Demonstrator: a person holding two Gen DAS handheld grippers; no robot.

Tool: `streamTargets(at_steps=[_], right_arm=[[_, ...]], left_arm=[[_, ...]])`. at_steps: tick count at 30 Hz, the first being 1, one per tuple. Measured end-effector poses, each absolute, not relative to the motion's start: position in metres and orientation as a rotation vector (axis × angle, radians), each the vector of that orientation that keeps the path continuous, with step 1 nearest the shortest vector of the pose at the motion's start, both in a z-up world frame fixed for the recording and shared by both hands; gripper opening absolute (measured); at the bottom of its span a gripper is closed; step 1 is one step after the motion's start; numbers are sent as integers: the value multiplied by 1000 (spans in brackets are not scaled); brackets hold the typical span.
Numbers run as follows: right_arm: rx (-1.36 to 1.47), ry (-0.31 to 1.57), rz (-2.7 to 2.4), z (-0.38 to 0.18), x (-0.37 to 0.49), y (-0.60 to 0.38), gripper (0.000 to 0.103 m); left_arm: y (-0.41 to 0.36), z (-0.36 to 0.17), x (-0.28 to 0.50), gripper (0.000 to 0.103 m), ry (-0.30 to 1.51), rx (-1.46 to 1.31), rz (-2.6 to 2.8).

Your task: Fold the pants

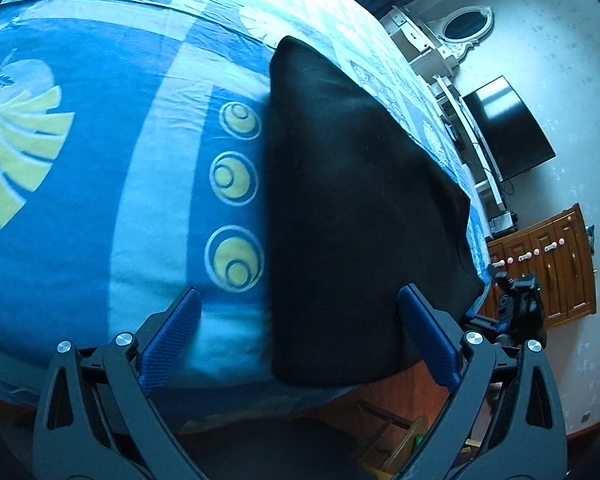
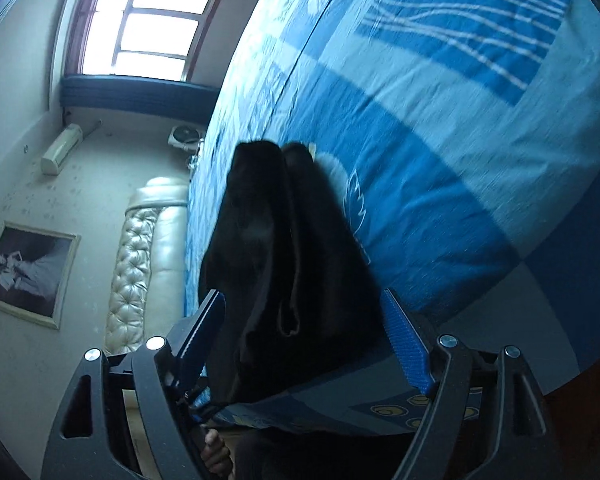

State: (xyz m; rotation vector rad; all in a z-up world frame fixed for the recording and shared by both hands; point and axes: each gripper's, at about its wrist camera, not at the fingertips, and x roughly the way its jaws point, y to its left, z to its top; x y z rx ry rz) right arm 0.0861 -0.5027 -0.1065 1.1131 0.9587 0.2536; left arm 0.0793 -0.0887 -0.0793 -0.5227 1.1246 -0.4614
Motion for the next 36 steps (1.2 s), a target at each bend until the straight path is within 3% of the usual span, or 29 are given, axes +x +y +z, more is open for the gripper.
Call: streamTargets(at_steps=[14,15,16,20,22,28,36], right_arm=[[1088,978,276,-105,98,-493,82],[1081,981,276,-106,99,-491,82],[1074,980,274,-107,99,-490,83],[983,988,229,-106,100,-479,76],[917,1012,186,-102,102,-473,58],[896,982,170,-92,99,-462,49],[895,994,215,-93,102,-453,47]], left_arm=[[-96,-94,93,98,1150,-724,-593],[-98,-94,93,90,1152,-718,-601],[-102,-95,95,71,1163,-705,-611],[-110,-99,97,55,1192,-646,-591],[-111,-98,97,45,1185,-625,-580],[-114,-83,92,36,1150,-527,-558],[-88,-74,89,35,1138,-474,-517]])
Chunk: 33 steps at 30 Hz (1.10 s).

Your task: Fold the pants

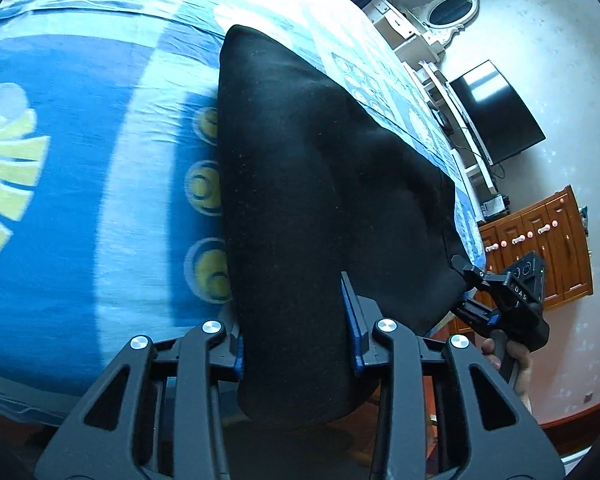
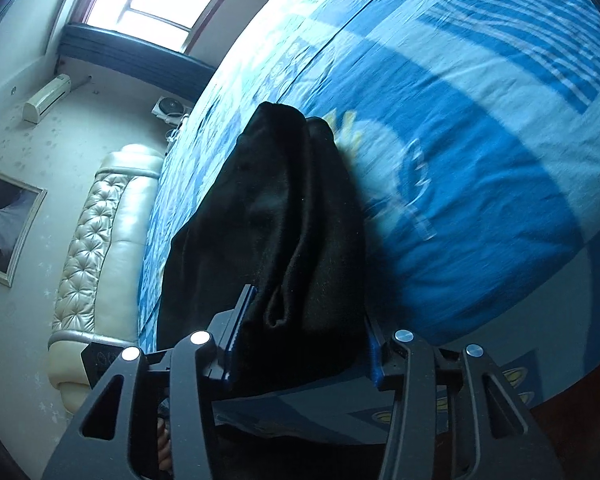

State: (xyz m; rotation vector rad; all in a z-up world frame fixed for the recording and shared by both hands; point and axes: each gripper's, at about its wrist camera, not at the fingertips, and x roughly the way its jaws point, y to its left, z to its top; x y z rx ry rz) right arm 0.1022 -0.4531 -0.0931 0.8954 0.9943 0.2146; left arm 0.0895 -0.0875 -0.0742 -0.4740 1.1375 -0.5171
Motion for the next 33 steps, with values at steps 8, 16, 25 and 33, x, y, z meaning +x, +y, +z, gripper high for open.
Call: streamTargets(at_steps=[8,16,25,33], right_arm=[[857,1047,301,-93,117,-412,47],[816,1098,399,-95,123,-367,46],[833,1125,417,-109,127,-362,46],[837,1124,433,-111,128,-360,46]], left_arm=[[-41,-65,76,35,1123,-430,-436],[8,-57,65,35,1118,-415,-355],[18,-65,65,37,1119,-403,-356],[19,-70,65,40,1126,-423,-351]])
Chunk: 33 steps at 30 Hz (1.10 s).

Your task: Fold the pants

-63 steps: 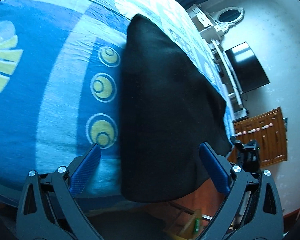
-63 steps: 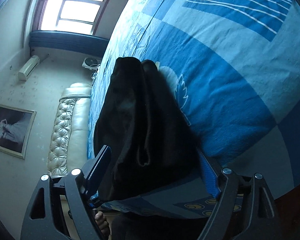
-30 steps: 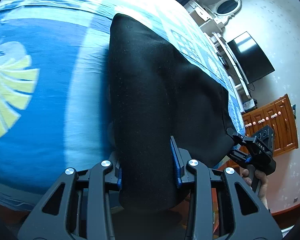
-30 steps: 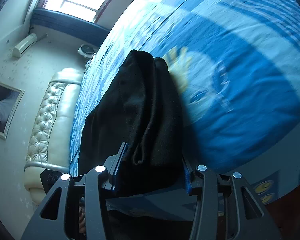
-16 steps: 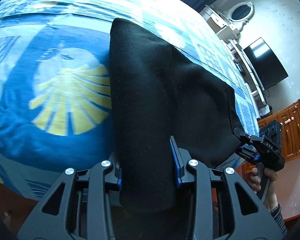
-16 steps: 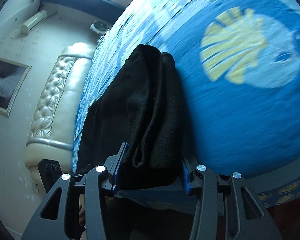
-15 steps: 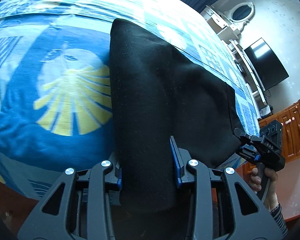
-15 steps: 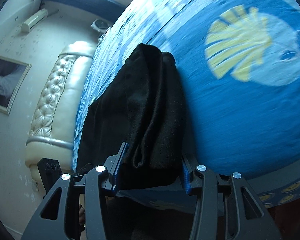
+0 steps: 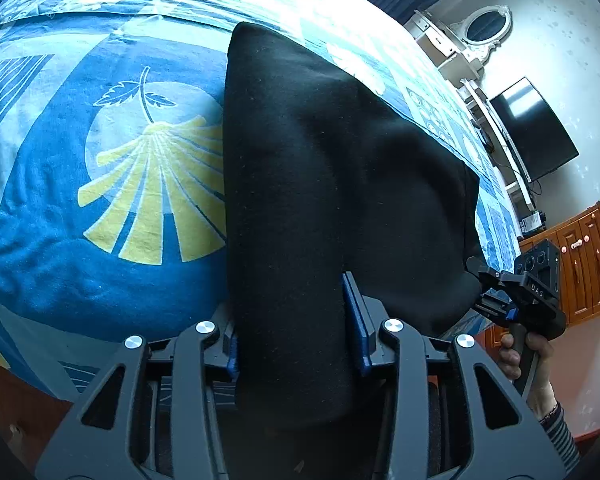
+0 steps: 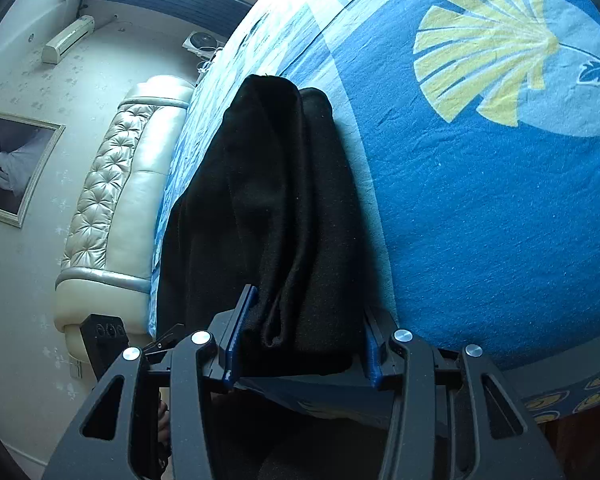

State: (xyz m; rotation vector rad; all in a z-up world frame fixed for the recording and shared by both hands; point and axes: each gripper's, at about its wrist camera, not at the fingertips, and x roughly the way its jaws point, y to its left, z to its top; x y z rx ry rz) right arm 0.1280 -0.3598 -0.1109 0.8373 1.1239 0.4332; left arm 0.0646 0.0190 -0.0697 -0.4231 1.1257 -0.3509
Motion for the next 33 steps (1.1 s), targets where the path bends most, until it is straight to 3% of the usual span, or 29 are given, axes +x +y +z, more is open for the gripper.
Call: streamTargets(at_steps=[14,18,22,27,33], right_arm=[[843,1123,441,-111,128,-358,46],[861,1117,452,-111,128,-360,49],[906,1134,473,-110,128,-369,58],[833,1100,454,-93,133,-385,72],[880,1075,478,-97,170,-386,74]], left_arm=[[16,-71,62,46,1127,-420,-342],[17,-70,61,55,1116,-416,-334],[31,-68,59,76,1105,-469,-364],[65,-57,59,85,1055,-577,-402],[93,-73,96,86,1049,-626,-376]])
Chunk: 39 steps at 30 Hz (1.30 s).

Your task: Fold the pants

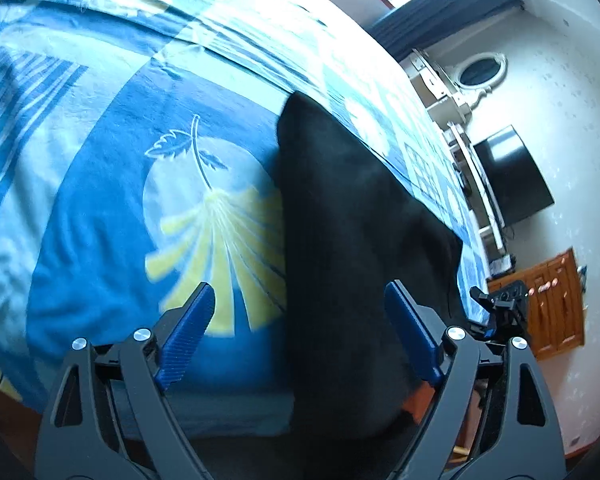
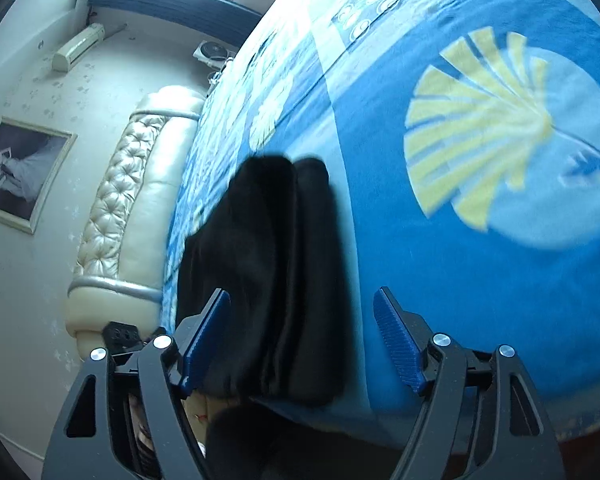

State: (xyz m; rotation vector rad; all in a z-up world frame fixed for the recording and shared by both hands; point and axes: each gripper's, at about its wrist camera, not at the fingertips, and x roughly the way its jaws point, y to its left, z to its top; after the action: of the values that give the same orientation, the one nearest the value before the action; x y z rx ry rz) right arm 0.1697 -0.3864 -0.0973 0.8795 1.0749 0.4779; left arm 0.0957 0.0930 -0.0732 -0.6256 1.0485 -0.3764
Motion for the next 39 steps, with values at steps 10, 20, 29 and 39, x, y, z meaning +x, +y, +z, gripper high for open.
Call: streamTargets(at_steps=[10,20,29,39], right_arm=[[925,1086,553,-112,248,-356,77],[799,1096,577,-109,245,-339,46],[790,1025,604,-92,255,-338,39],[765,967,618,-76,327,-311,39]], left_arm=[[73,-88,163,87,1065,-655,-427],[52,-90,174,32,1052,-506,-468],[36,-63,184,21,1020,-340,-386],[47,-34,253,21,957,-208,-264]])
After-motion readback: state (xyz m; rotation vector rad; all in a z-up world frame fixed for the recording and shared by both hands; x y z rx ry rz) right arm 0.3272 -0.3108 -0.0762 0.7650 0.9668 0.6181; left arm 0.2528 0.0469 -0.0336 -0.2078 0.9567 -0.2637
